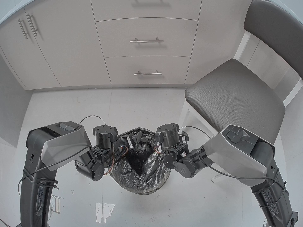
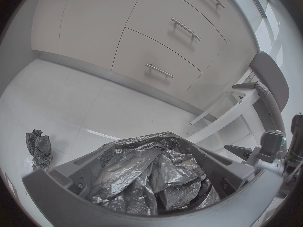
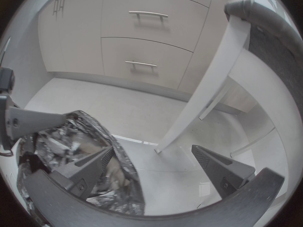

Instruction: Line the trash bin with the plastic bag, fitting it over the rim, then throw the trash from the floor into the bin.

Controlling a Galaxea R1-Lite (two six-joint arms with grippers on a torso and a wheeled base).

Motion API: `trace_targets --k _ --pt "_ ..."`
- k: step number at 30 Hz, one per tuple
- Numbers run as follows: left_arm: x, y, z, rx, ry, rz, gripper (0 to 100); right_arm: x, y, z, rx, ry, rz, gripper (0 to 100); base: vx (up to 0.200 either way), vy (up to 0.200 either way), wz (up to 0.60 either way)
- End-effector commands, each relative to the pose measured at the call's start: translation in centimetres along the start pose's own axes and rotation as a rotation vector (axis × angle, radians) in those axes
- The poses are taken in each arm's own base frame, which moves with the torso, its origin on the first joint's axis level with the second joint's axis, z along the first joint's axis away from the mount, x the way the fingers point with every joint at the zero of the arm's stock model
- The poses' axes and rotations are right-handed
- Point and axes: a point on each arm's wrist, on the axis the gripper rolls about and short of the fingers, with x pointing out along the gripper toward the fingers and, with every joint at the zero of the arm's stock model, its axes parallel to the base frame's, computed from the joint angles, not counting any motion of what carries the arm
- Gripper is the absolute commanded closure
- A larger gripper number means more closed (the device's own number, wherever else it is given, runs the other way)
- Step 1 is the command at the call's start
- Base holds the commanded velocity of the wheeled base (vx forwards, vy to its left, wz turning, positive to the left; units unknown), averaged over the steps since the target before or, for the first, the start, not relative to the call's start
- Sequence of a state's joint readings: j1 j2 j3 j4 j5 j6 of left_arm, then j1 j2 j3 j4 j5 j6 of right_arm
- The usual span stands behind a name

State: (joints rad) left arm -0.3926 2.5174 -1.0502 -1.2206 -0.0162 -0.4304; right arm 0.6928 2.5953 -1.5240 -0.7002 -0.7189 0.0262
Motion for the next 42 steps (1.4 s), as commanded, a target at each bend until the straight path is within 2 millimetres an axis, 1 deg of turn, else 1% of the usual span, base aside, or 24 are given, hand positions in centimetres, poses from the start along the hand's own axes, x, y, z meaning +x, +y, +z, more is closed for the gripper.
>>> trace_targets --k 1,6,7,13,14,17,24,28,29,31,38,42 --pt "0.0 0.0 0.0 -0.001 0.000 0.001 0 0.8 0.2 -1.2 -0.011 0.017 -0.008 0 0.000 0.000 0.00" --pt "0.0 0.0 0.0 -0.001 -0.001 0.000 0 1.8 -0.1 -1.9 -0.011 0.025 -0.023 0 0.000 0.000 0.00" --pt "0.0 0.0 0.0 -0.001 -0.001 0.000 0 2.2 -0.4 -2.0 -0.008 0.027 -0.033 0 0.000 0.000 0.00" --pt "0.0 -0.1 0.1 0.000 -0.007 -0.002 0 3.1 -1.2 -2.7 -0.010 0.042 -0.055 0 0.000 0.000 0.00" --pt "0.0 0.0 0.1 -0.001 -0.006 0.000 0 3.6 -1.4 -2.8 -0.007 0.043 -0.064 0 0.000 0.000 0.00" --pt "0.0 0.0 0.1 -0.001 -0.006 0.000 0 4.0 -1.5 -3.2 -0.005 0.044 -0.069 0 0.000 0.000 0.00" --pt "0.0 0.0 0.0 -0.001 -0.005 0.000 0 4.3 -1.6 -3.0 0.000 0.042 -0.075 0 0.000 0.000 0.00" --pt "0.0 -0.1 0.1 0.000 -0.006 -0.002 0 4.8 -2.0 -3.9 -0.009 0.059 -0.085 0 0.000 0.000 0.00" --pt "0.0 0.0 0.0 -0.001 -0.005 0.000 0 5.1 -2.0 -4.7 -0.014 0.069 -0.089 0 0.000 0.000 0.00" --pt "0.0 0.0 0.0 -0.001 -0.005 0.000 0 5.4 -2.3 -5.0 -0.015 0.076 -0.098 0 0.000 0.000 0.00" --pt "0.0 -0.1 0.0 0.000 -0.004 -0.001 0 5.9 -2.8 -5.3 -0.016 0.083 -0.109 0 0.000 0.000 0.00" --pt "0.0 -0.1 -0.1 0.000 -0.005 0.009 0 6.0 -2.8 -5.8 -0.018 0.090 -0.112 0 0.000 0.000 0.00"
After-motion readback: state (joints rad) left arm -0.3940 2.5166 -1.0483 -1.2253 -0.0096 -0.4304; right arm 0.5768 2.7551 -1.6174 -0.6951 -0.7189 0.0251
